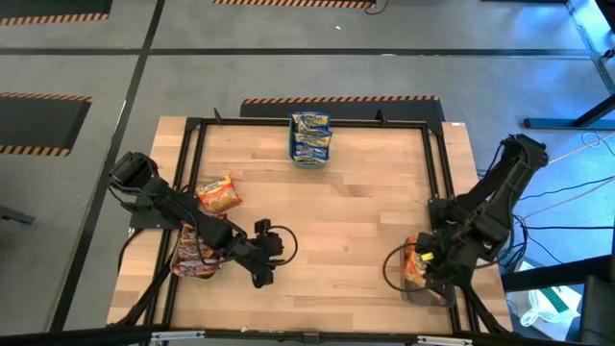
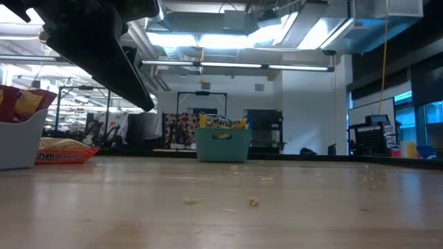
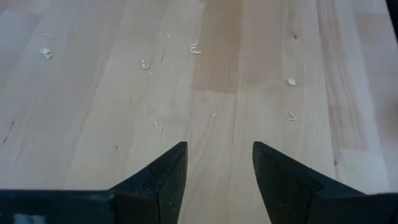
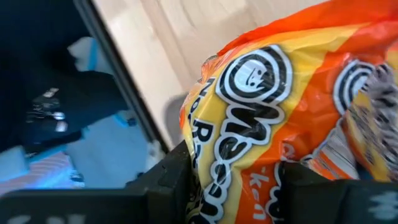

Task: Sort Maruchan noodles
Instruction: Put the orange noodle pack into the black bin

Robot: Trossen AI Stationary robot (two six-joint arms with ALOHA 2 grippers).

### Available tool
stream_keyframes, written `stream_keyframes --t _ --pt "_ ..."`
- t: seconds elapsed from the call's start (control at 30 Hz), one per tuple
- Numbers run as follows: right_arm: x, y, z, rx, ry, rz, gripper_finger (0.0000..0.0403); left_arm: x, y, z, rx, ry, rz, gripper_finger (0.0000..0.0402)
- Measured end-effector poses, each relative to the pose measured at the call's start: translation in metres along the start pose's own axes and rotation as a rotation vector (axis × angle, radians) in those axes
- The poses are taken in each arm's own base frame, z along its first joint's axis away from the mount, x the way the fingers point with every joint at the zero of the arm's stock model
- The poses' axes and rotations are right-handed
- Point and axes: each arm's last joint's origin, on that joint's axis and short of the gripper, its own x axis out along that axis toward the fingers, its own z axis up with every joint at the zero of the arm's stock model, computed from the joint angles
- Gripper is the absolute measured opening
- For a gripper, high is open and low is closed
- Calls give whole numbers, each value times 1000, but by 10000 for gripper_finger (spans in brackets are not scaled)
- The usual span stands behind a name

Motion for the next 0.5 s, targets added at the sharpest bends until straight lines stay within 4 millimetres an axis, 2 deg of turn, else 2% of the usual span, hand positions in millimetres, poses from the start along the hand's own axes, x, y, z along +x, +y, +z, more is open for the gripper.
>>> stream_keyframes --t 0.2,0.5 --pt "5 -3 -15 -98 41 -94 114 0 0 0 -1 -2 -1 176" --pt "30 5 -16 -254 24 -197 114 0 0 1 -4 -7 -4 176"
